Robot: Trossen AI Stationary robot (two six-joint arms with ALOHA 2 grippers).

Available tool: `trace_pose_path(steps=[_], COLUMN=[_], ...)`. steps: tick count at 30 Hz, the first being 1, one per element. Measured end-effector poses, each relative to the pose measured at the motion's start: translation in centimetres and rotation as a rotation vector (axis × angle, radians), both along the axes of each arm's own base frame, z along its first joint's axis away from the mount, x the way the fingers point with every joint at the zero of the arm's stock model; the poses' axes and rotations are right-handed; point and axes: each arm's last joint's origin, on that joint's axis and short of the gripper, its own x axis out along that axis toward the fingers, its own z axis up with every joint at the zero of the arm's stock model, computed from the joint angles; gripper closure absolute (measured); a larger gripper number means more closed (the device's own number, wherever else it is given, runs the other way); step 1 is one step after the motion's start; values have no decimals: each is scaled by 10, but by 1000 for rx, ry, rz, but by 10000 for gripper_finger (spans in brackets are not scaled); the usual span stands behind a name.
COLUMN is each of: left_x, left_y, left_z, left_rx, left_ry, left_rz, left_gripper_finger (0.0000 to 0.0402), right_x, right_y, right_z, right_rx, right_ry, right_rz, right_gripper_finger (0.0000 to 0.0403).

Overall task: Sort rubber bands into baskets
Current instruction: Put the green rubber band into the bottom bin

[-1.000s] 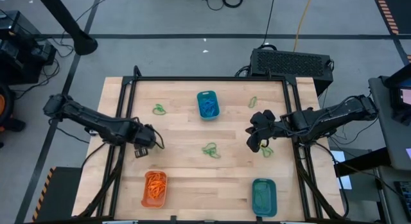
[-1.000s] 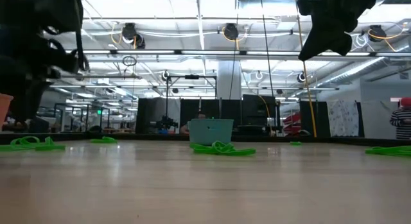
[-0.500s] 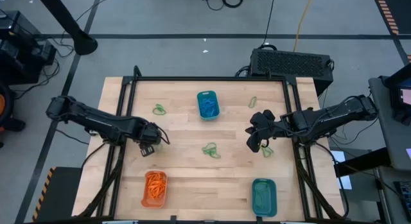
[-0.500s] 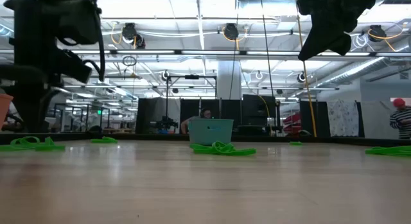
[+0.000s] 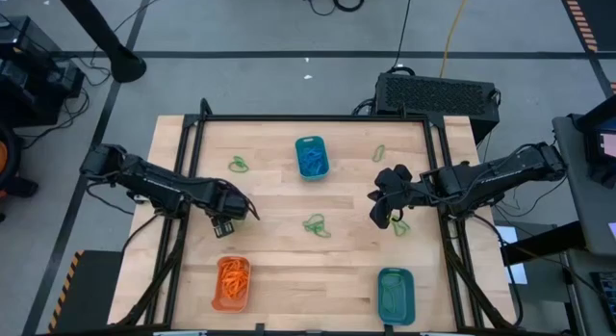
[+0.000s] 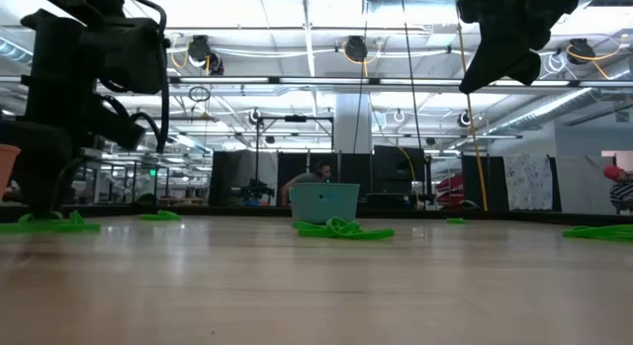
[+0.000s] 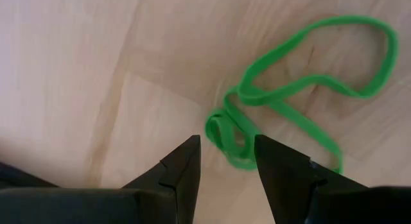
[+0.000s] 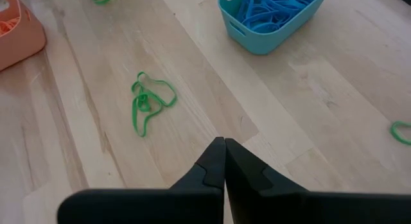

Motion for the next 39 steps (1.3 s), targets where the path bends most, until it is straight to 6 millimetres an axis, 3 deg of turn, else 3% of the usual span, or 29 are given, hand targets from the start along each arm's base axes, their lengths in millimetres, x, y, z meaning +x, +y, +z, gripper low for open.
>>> trace_pose_path(steps=[13,24,27,33,39], left_x=[-2,-9,-9,-8,-1], left_y=[1,6,6,6,0], left_z=[0,-12,-12,-12,4], left_rx=[15,26,25,23,31], left_ry=[16,27,22,21,2], left_rz=[8,55,49,27,-8], left_gripper_finger=[247,249,272,383,396], right_x=[0,1,1,1,1], right_y=[0,0,0,0,0], right_z=[0,0,0,0,0], right_rx=[2,0,0,0,-1], right_ry=[-1,-6,-6,-6,-6], right_rz=[-3,2,2,2,3], right_gripper_finger=[403,403,403,403,403])
